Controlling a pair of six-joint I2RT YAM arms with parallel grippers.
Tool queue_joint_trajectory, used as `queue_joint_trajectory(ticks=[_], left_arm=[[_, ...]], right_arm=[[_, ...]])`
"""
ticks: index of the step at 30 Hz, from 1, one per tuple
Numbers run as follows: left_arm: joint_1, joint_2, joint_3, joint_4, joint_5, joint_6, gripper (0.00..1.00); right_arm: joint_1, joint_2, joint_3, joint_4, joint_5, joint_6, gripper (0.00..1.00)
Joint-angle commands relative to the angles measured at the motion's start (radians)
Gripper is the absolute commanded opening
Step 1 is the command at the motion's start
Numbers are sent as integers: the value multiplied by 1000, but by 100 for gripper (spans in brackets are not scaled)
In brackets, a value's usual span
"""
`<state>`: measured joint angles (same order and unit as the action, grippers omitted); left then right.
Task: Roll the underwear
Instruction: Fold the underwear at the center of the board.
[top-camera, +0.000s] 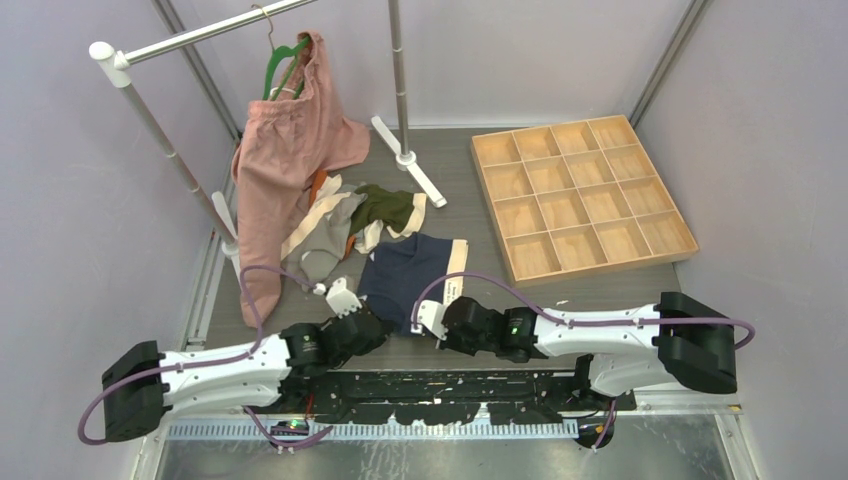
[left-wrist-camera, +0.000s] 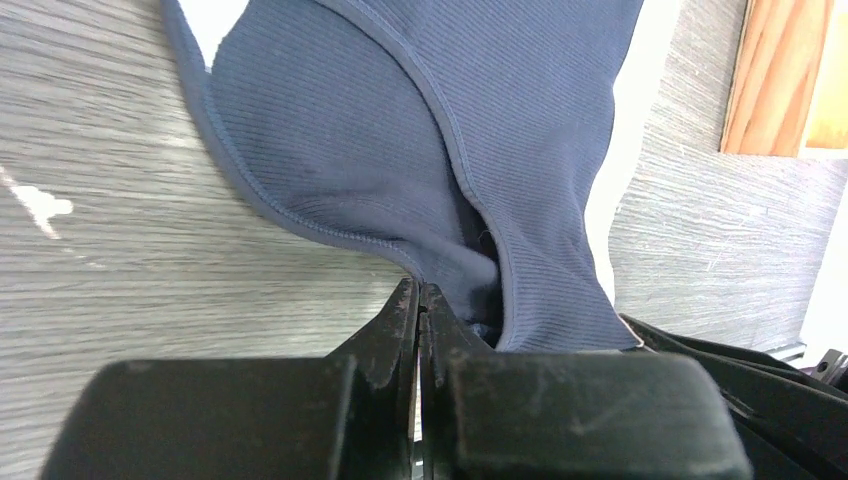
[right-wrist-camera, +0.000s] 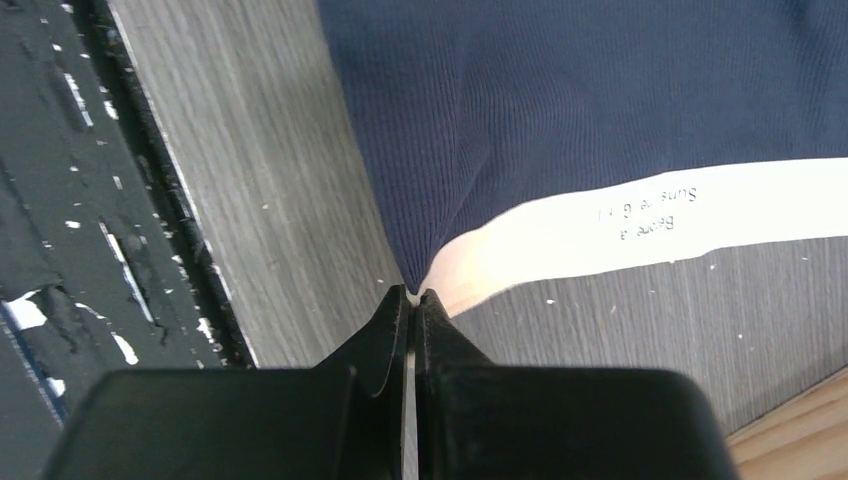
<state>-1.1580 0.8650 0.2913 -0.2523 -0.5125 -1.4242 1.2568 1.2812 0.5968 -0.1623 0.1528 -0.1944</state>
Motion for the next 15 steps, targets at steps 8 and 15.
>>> queue_joint_trajectory(ticks=[8,15], left_arm=[[6,-259,106,-414,-120,34,1],[5,-306,112,-450,-66,44,1]], right_arm=[[131,55,135,-59,-28,85,1],[158,59,164,-63,-72,160,1]])
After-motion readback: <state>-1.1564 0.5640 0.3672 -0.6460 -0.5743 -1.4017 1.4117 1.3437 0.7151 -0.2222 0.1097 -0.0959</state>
